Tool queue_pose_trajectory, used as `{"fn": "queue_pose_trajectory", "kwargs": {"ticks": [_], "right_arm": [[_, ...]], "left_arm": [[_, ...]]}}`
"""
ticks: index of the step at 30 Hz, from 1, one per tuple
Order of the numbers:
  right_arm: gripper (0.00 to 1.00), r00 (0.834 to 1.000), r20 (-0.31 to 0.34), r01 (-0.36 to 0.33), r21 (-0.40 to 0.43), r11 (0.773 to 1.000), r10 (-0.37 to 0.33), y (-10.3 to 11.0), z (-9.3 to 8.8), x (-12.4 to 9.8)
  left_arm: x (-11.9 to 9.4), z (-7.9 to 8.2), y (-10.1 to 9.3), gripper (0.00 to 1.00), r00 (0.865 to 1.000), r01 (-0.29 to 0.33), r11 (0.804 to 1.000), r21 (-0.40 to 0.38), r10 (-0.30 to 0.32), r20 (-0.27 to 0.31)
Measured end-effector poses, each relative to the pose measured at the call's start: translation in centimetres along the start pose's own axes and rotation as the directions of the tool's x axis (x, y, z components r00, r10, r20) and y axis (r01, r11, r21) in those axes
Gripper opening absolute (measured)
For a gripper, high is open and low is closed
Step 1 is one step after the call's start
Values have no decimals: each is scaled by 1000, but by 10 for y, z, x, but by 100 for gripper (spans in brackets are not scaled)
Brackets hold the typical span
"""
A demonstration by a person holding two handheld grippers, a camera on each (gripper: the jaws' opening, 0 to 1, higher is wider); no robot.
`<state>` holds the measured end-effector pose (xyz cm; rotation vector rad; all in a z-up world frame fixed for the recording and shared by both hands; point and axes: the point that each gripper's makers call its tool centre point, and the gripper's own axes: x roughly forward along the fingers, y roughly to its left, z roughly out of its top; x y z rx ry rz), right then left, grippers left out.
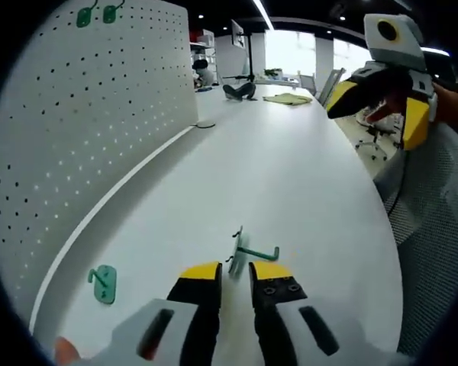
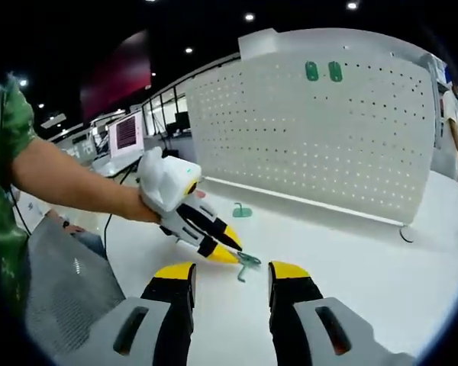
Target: Insert the hook assembly into the mounting plate slot until the hook locks in place.
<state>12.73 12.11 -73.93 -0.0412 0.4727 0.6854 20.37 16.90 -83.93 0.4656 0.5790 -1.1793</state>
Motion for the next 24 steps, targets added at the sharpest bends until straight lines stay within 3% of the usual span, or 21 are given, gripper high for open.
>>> {"fn": "queue_pose_trajectory", "kwargs": {"ticks": [24], "right_arm": [[39,1000,-13,-6,-2,1000,6,2,-3,3]], "left_arm": [[4,-1,0,4,1000,-10,1000,-4,10,-13]]}}
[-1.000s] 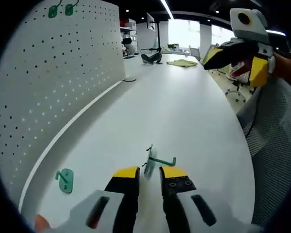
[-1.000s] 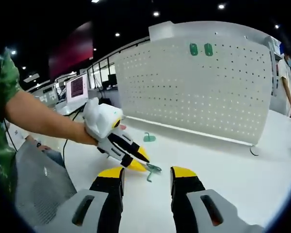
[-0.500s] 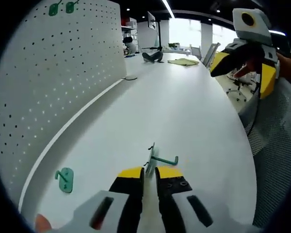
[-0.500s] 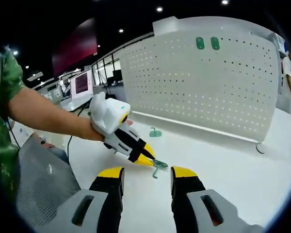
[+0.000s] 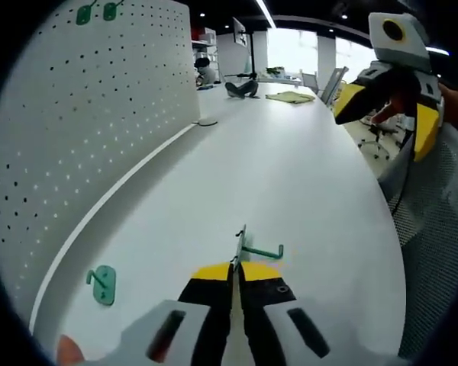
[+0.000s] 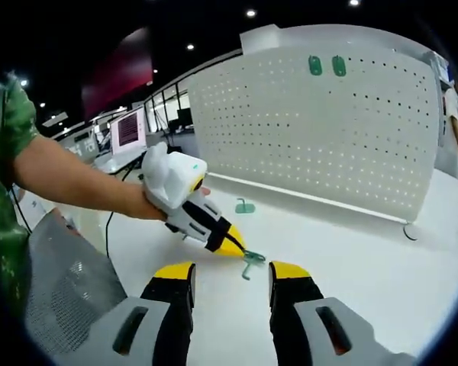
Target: Insert the hook assembly into the mounting plate slot until the hook locks in place.
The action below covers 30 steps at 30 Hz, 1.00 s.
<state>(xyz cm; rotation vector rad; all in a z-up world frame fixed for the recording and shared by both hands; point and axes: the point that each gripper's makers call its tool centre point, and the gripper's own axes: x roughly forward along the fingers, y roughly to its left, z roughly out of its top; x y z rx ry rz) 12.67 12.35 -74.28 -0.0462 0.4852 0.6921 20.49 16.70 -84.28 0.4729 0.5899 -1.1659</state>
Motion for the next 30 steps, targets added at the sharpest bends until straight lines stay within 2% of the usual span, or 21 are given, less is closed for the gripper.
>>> {"fn": "queue_pose_trajectory", "kwargs": {"ticks": [4,10,17,19,25,30], "right_arm": [[39,1000,0,2,0,1000,-2,0,0,0],[39,1000,1,6,0,1000,-6,-1,0,-1],[39,1000,3,6,-5,1000,-5,0,2,0],[39,1000,3,5,-5,1000,-5,1,2,0],[39,1000,8,11,-11,1000,-11,-1,6,0],[39,1000,15,19,-17,1000,-19,-2,12,-1]], "left_arm": [[0,0,0,2,1000,-10,1000,-2,10,4],[-2,0,-2,2,999,-24,998,-66,26,34],[-7,1,-3,2,996,-48,993,-106,55,64],[-9,4,-4,2,994,-46,987,-152,60,87],[-15,11,-4,2,987,-56,978,-199,84,135],[-27,26,-4,2,970,-64,960,-274,125,209]]}}
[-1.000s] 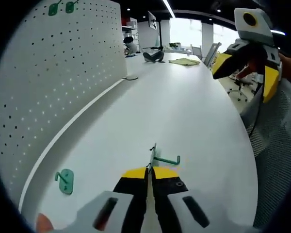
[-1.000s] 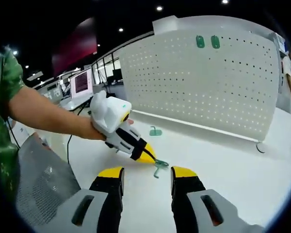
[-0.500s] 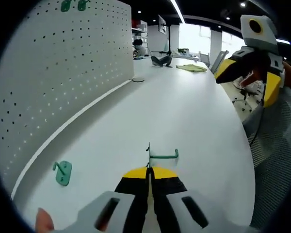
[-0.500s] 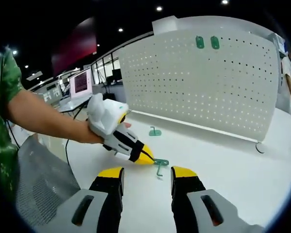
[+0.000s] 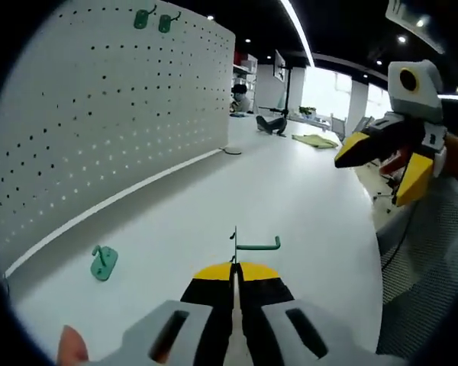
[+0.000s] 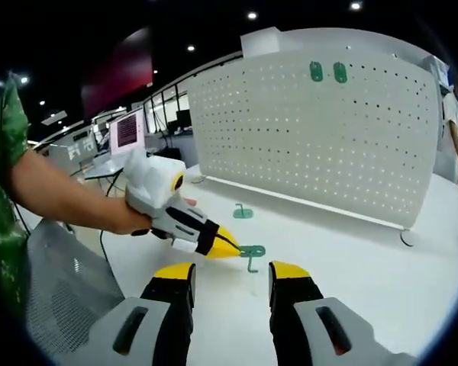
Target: Insert the hook assembly into the mounting plate slot until the hook locks in place.
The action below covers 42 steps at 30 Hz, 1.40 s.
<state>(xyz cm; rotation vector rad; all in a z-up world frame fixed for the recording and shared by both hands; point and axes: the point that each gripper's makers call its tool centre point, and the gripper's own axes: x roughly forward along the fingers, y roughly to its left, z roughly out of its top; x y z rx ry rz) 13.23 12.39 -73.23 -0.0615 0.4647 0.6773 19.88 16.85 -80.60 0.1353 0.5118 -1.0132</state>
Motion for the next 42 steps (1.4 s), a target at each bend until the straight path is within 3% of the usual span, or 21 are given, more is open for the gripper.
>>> {"fn": "queue_pose_trajectory", "kwargs": {"ticks": [5,13,17,21,23,29,41,42], "right_arm": [[39,1000,25,9,6,1000,-9,-2,13,-1],[38,997,74,32,15,999,-33,-5,41,-2],[37,993,115,34,52,998,-40,-7,57,-3],[37,989,138,49,45,998,-55,-9,76,-2],[37,988,147,51,43,998,-57,-8,84,-1],[35,984,171,43,64,997,-53,-6,106,-1],[28,977,202,30,159,987,-62,1,138,4],[27,976,210,24,169,985,-60,2,141,5]], "left_arm": [[-12,21,0,2,995,-13,996,-93,23,99],[-35,55,1,2,965,-15,978,-209,70,253],[-47,72,2,2,938,5,962,-274,90,334],[-61,91,6,2,900,34,940,-340,119,420],[-65,95,6,2,892,34,940,-340,125,434],[-81,117,5,1,834,68,921,-384,159,529],[-99,149,-9,1,738,71,938,-340,179,651],[-99,150,-10,1,740,71,939,-338,177,649]]}}
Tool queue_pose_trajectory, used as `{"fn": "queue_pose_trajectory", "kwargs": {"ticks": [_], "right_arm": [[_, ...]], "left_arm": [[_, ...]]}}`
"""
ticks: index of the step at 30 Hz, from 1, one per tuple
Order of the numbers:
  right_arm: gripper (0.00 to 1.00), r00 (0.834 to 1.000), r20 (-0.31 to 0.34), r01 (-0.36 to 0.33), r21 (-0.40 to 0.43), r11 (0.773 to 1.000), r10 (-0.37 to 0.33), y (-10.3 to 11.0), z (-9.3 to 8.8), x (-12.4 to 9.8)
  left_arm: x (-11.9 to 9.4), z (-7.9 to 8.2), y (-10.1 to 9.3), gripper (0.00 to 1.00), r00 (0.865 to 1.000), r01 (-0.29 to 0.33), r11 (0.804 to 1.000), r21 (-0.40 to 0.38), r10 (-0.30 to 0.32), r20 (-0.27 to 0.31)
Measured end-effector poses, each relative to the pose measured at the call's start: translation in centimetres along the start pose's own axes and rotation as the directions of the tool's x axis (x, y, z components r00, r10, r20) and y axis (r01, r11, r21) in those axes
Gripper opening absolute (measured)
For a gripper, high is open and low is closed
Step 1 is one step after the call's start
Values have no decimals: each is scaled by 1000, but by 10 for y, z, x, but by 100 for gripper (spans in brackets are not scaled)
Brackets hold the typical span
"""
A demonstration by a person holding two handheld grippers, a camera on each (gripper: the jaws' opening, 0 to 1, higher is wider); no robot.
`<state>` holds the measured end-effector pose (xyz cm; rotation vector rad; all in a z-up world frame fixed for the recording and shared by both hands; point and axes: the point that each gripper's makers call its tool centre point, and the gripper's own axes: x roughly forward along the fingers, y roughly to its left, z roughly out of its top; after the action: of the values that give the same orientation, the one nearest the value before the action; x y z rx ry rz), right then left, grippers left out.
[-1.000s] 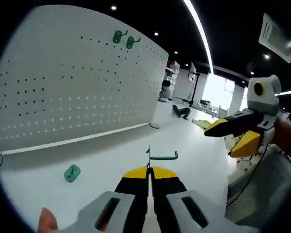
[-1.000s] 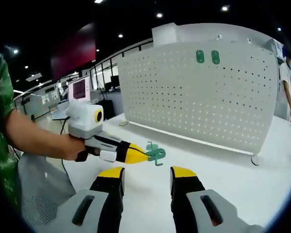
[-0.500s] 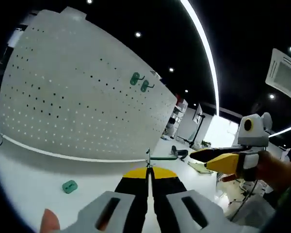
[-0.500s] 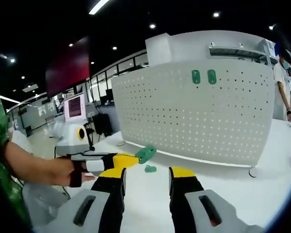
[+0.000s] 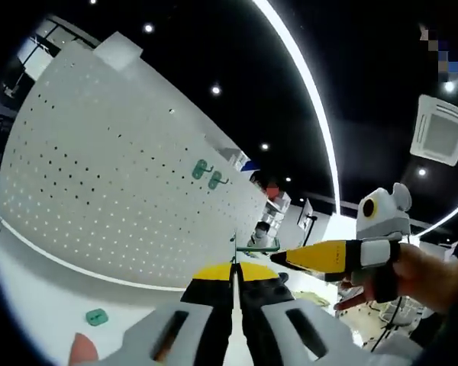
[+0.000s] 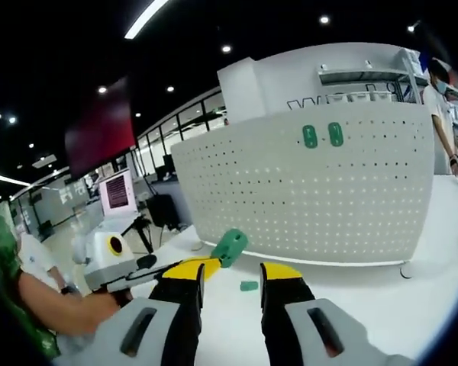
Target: Insert the hook assembly into the mounting plate slot until the hook locks in place.
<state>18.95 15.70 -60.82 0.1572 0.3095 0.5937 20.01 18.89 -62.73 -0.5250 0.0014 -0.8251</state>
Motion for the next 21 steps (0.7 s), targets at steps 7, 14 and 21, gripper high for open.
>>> {"fn": "queue_pose_trajectory", "kwargs": {"ticks": [7,14,21], "right_arm": [[21,1000,29,-4,69,998,2,7,11,7],[16,999,43,-2,126,992,-4,7,14,10],[11,998,58,-7,207,978,-5,5,13,11]], "left_arm": [[1,7,-6,1,1000,8,1000,30,-8,27],[0,9,-12,1,999,18,998,64,-21,38],[-1,10,-13,1,999,16,996,91,-20,43]]}}
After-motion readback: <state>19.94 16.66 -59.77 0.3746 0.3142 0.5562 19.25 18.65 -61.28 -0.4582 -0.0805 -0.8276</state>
